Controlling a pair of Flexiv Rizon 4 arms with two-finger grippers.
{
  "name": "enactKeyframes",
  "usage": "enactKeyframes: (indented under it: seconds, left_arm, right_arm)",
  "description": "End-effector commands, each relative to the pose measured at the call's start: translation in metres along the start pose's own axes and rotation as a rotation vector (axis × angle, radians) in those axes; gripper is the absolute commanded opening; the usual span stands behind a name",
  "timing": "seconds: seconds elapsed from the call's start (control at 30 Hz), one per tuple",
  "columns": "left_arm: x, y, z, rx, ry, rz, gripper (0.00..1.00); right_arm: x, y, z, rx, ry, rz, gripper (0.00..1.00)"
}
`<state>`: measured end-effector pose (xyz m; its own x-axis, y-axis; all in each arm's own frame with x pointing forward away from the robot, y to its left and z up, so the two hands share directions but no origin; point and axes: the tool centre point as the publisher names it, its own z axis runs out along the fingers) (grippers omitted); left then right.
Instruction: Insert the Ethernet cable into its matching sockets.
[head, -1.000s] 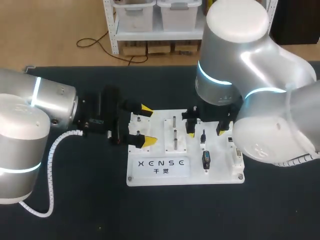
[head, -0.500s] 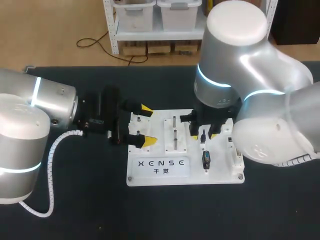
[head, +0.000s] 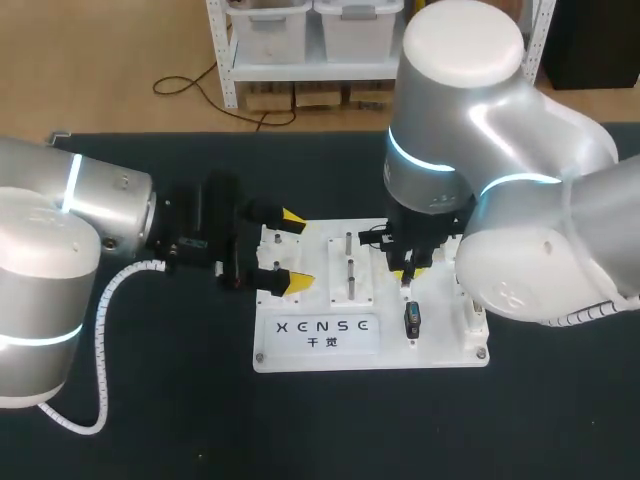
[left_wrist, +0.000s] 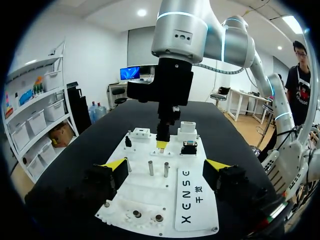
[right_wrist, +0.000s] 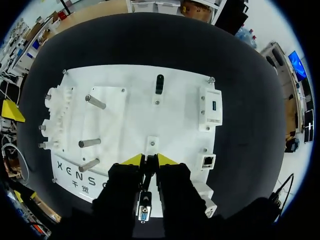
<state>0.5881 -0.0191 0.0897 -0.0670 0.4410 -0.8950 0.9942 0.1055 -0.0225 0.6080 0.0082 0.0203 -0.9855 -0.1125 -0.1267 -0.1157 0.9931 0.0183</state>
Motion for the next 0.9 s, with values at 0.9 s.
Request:
enactKeyframes:
  seconds: [0.9]
  left_arm:
    - [0.002,-0.001,0.0,-0.005,-0.006,0.003,1.0]
  right_arm:
    - [-0.008,-0.025,-0.045,-0.051,0.023,0.024,0.0]
